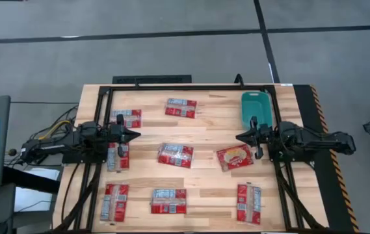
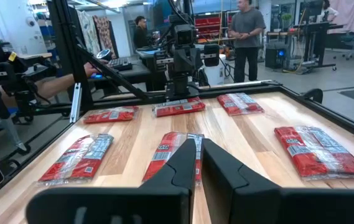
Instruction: Sort popcorn bags into baskets
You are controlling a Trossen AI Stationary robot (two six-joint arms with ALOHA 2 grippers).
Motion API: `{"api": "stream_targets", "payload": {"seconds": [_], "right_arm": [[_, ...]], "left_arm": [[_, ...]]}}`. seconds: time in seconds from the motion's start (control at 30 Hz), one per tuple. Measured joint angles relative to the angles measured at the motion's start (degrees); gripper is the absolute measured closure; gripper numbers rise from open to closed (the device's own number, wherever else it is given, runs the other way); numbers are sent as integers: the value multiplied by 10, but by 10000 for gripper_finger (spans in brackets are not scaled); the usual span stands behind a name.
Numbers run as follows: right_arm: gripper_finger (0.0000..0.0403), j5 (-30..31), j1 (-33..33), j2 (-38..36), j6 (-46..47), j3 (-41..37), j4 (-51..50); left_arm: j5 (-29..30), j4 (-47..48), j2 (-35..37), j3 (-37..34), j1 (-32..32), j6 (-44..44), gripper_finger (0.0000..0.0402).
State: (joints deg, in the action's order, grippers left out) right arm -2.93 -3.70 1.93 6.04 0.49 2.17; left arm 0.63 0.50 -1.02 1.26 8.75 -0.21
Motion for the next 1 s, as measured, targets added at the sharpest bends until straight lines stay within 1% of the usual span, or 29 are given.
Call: {"api": "stream_targets", "payload": {"seconds": [0.83, 1.0], "right_arm": [[351, 2, -2, 0, 0, 0, 2], [351, 16, -7, 0, -4, 0, 32]], "left_arm": [[0, 0, 0, 0, 0, 0, 402], [0, 0, 0, 0, 0, 0, 401]]}}
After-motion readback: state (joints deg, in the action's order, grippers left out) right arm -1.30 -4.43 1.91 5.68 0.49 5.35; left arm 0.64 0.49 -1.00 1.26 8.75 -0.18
